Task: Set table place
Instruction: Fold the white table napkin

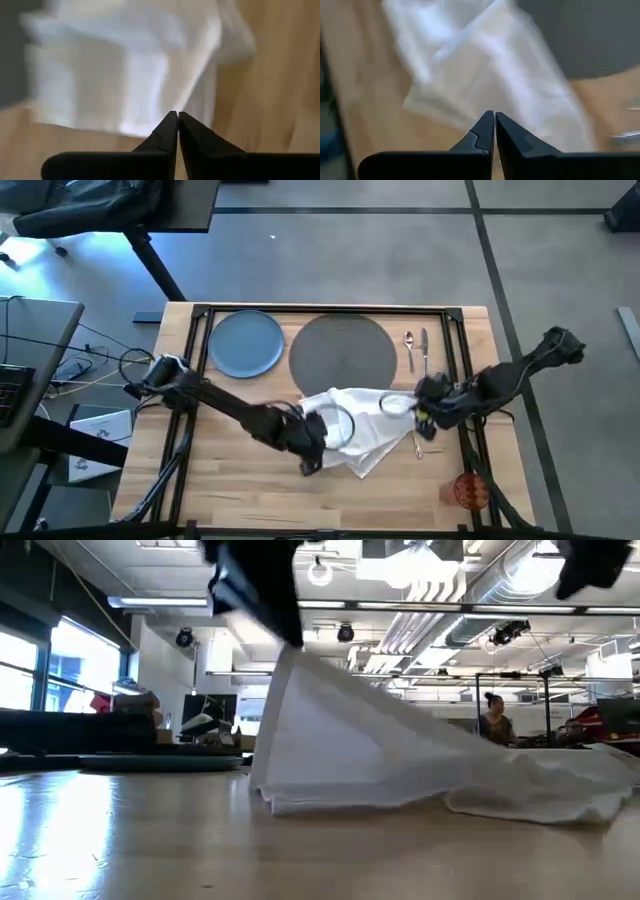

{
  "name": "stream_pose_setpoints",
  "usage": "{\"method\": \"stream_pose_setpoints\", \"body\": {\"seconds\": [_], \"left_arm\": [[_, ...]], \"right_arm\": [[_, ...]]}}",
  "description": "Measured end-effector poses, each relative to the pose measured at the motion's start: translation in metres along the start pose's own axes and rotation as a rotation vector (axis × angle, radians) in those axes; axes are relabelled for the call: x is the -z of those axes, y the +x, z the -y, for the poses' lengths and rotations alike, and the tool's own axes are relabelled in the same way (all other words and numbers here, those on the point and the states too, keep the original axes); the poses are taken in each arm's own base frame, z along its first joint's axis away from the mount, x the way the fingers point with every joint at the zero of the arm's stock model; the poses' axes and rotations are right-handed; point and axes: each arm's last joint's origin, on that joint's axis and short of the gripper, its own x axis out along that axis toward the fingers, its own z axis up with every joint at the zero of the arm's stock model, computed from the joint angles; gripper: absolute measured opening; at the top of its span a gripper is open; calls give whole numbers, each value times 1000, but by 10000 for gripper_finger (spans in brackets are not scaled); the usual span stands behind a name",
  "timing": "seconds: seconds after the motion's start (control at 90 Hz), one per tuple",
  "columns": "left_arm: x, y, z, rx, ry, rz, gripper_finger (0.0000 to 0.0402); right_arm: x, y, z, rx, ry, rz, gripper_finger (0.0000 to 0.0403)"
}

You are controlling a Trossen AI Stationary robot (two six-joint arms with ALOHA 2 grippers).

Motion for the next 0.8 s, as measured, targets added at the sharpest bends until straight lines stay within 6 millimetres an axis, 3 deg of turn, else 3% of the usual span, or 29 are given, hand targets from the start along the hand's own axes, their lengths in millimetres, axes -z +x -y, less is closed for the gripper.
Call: {"method": "stream_pose_setpoints", "body": {"seconds": [0.178,0.4,0.589,0.8], "left_arm": [[-25,-23,-38,-169,-165,136,0],[-48,-37,-74,-200,-124,152,0],[-49,-38,-75,-43,21,36,0],[-42,-40,-65,30,18,-10,0]], "right_arm": [[28,36,3,-76,-60,-122,34],[49,72,9,-165,-211,-62,146],[56,91,11,-155,-418,26,223],[55,125,-1,-40,-693,104,210]]}}
